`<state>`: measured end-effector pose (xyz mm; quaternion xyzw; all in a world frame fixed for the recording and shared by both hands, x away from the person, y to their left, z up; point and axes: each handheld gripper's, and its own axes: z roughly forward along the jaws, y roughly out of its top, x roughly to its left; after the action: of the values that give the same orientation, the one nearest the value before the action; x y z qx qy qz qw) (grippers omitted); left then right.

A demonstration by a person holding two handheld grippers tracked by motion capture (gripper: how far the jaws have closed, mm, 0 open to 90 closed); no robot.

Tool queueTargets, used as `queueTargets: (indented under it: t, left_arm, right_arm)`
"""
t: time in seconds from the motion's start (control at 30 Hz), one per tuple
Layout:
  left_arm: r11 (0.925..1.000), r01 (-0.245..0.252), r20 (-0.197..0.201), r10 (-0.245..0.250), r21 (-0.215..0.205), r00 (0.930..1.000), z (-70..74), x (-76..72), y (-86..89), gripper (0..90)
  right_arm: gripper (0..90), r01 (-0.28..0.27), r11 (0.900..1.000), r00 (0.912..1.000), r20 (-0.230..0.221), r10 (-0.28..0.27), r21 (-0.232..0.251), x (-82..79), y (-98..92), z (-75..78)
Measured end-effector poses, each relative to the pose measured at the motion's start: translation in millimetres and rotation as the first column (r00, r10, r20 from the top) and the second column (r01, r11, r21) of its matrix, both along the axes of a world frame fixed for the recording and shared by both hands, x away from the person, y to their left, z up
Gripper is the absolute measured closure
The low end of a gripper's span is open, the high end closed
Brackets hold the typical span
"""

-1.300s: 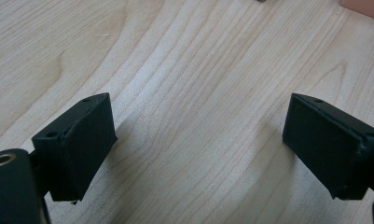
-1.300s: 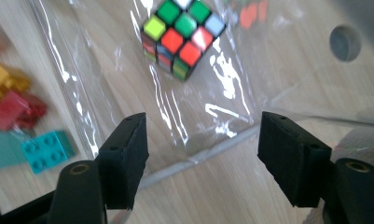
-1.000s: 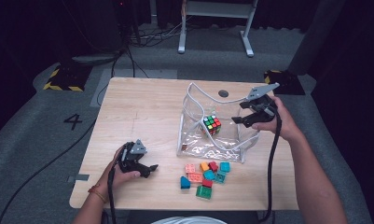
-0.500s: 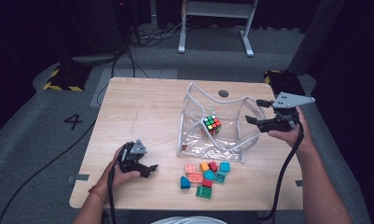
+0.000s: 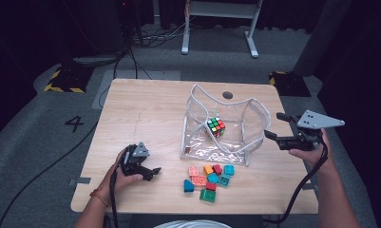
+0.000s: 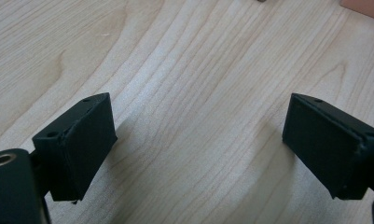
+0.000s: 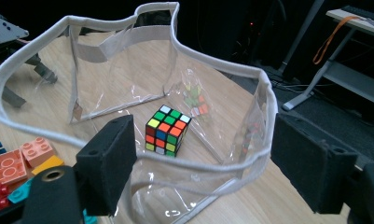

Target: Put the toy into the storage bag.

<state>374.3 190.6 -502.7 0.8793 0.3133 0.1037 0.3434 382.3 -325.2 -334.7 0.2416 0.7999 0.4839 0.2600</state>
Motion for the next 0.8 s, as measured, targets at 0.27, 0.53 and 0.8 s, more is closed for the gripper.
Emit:
queueTargets:
  t: [0.27,0.53,0.8]
  left_arm:
    - [1.0,-0.002,0.004,0.002,0.002,1.0,0.1,0.0,0.1,9.6]
    - [1.0,-0.002,0.005,0.002,0.003,1.0,0.1,0.0,0.1,9.5]
    - [1.0,-0.002,0.006,0.002,0.003,1.0,0.1,0.0,0.1,9.6]
  right_arm:
    - [22.5,0.011,0.999,0.9992,-0.037,-0.012,-0.037,-10.9,-7.4,-30.9]
    - [24.3,0.001,0.999,0.9916,-0.129,-0.007,-0.047,-14.8,-2.0,-68.9]
    - [26.1,-0.018,0.996,0.9773,-0.212,0.0,-0.083,-17.1,2.8,-102.7]
